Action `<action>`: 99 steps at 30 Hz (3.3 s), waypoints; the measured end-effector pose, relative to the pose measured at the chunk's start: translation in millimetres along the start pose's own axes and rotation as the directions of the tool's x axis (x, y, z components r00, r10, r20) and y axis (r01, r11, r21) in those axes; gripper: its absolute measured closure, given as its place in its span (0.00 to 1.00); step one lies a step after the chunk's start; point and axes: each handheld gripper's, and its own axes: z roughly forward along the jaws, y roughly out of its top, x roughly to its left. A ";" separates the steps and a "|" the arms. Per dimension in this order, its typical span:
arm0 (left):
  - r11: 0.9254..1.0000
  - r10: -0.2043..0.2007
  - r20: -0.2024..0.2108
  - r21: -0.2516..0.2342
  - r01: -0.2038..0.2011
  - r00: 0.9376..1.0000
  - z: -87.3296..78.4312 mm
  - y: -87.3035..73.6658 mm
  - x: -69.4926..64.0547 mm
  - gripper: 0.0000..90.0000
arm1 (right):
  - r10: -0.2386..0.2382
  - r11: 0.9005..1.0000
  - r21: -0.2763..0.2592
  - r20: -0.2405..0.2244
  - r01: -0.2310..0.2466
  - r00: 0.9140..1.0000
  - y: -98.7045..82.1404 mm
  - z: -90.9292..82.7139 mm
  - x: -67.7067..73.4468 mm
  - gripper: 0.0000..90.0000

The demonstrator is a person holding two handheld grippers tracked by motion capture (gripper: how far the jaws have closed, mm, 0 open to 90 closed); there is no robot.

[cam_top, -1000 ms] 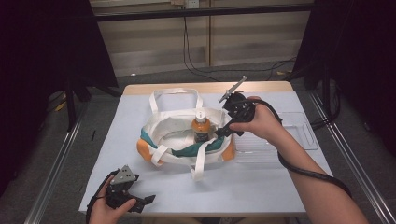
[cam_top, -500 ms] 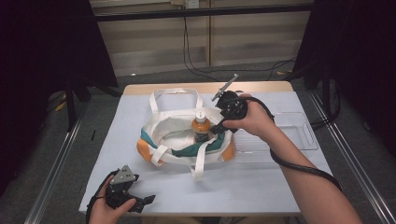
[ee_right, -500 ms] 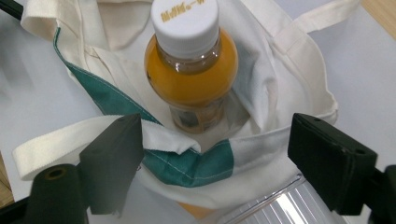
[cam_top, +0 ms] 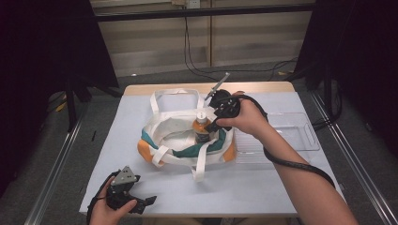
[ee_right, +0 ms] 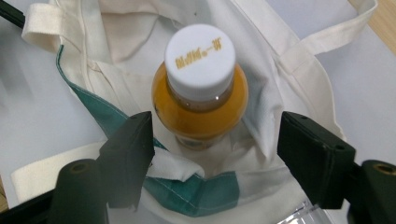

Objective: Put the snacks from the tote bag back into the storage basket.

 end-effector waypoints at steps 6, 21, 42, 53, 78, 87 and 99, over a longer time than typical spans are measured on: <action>1.000 0.006 0.001 0.004 -0.006 1.000 0.3 -0.1 0.5 0.02 | -0.016 1.000 -0.005 -0.012 0.016 1.000 9.2 3.7 -0.2 0.37; 1.000 0.001 0.004 0.003 -0.001 1.000 -0.3 -0.7 0.3 0.02 | -0.025 1.000 0.014 -0.003 0.025 1.000 23.5 7.8 2.1 0.47; 1.000 0.000 0.004 0.004 0.000 1.000 -0.1 -0.9 0.5 0.02 | 0.018 0.998 0.066 0.010 -0.019 1.000 38.5 7.0 9.3 0.67; 1.000 0.003 0.004 0.007 -0.003 1.000 0.0 -0.9 0.4 0.02 | 0.020 0.997 0.072 0.012 -0.020 1.000 39.0 6.7 9.1 0.67; 1.000 -0.003 0.007 0.008 0.002 1.000 -0.4 -1.3 1.2 0.02 | 0.021 0.984 0.179 0.019 -0.024 1.000 51.3 -4.9 11.3 0.67; 1.000 -0.002 0.005 0.011 0.002 1.000 -0.7 -1.5 1.6 0.02 | 0.051 0.986 0.159 0.017 -0.053 0.999 58.4 -25.4 11.3 0.67; 1.000 -0.005 0.004 0.012 0.005 1.000 -0.4 -1.6 1.2 0.02 | 0.062 0.985 0.162 0.027 -0.066 0.998 66.2 -52.3 10.1 0.67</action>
